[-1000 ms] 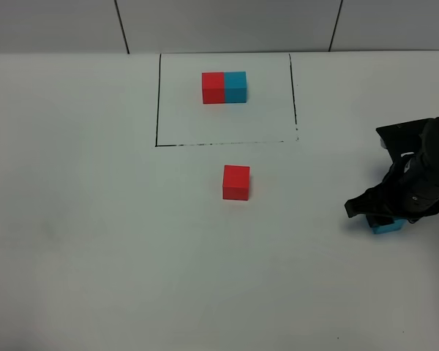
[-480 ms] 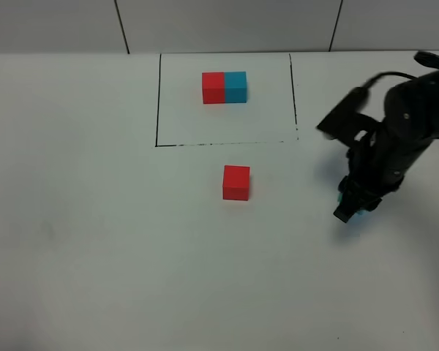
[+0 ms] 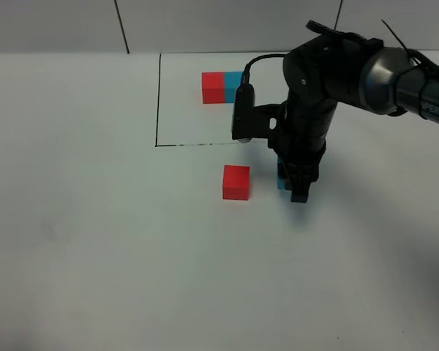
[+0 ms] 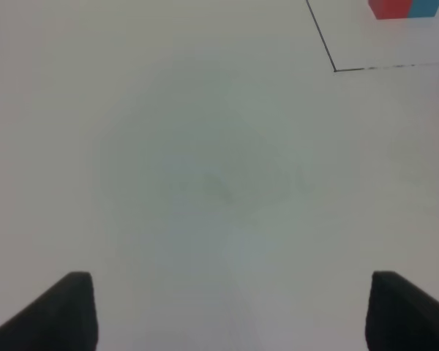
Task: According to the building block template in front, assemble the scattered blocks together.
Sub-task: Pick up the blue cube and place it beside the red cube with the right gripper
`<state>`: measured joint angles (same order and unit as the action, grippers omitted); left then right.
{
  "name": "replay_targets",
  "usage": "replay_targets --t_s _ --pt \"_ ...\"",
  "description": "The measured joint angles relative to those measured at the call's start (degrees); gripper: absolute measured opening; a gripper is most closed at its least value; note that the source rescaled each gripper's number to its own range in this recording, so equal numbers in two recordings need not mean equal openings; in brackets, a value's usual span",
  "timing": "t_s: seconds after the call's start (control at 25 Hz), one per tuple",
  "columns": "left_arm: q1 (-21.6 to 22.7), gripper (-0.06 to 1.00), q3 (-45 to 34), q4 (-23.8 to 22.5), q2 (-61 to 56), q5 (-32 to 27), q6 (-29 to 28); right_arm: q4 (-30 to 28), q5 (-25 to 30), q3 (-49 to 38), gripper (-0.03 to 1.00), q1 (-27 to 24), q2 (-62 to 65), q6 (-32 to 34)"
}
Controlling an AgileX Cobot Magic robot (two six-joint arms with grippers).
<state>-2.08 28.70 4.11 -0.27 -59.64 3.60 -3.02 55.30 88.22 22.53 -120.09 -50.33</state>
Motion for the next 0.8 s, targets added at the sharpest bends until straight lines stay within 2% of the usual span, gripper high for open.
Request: replay_targets --t_s 0.28,0.8 --pt "0.0 0.61 0.0 0.0 0.0 0.0 0.0 3.0 0.5 3.0 0.0 0.5 -3.4 -0.2" --pt "0.0 0.61 0.0 0.0 0.0 0.0 0.0 4.1 -2.8 3.2 0.0 0.7 -6.9 1.6"
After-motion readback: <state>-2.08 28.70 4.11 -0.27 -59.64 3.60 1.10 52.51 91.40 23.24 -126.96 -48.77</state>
